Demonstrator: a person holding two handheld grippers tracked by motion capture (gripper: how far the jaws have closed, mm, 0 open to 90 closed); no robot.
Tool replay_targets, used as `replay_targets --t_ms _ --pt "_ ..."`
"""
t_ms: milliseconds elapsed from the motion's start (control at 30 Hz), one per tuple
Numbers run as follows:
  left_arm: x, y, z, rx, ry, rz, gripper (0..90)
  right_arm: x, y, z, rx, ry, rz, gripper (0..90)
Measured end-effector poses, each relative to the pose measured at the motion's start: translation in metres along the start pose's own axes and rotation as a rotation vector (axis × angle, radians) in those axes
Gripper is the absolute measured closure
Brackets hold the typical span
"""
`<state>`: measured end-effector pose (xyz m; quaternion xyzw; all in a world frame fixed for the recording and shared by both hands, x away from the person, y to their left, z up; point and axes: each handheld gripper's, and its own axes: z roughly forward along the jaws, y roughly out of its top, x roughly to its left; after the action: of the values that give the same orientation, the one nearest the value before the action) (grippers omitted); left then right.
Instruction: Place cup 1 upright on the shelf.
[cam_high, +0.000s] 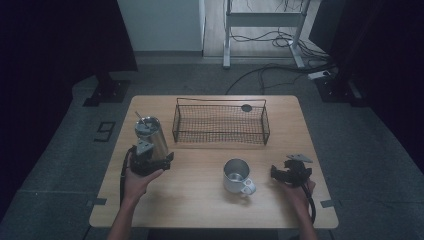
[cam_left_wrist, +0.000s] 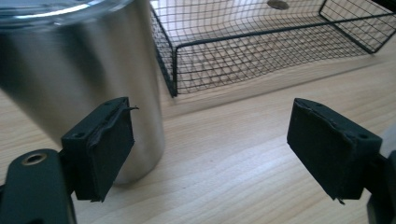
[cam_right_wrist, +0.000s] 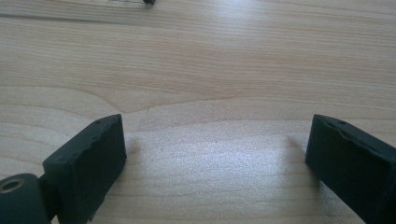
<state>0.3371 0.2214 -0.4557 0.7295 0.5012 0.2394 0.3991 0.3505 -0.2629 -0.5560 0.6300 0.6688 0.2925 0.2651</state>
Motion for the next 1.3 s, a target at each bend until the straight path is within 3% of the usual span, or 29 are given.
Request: replay_targets --t_ms 833,1300 --pt "0.036 -0.008 -0.009 -0.020 0.066 -0.046 14.5 0.000 0.000 0.000 0.000 -0.003 0.003 5.6" --pt "0.049 -0.007 0.003 -0.003 0.080 -0.065 14.0 0.000 0.000 -0.001 -0.001 -0.005 0.004 6.0"
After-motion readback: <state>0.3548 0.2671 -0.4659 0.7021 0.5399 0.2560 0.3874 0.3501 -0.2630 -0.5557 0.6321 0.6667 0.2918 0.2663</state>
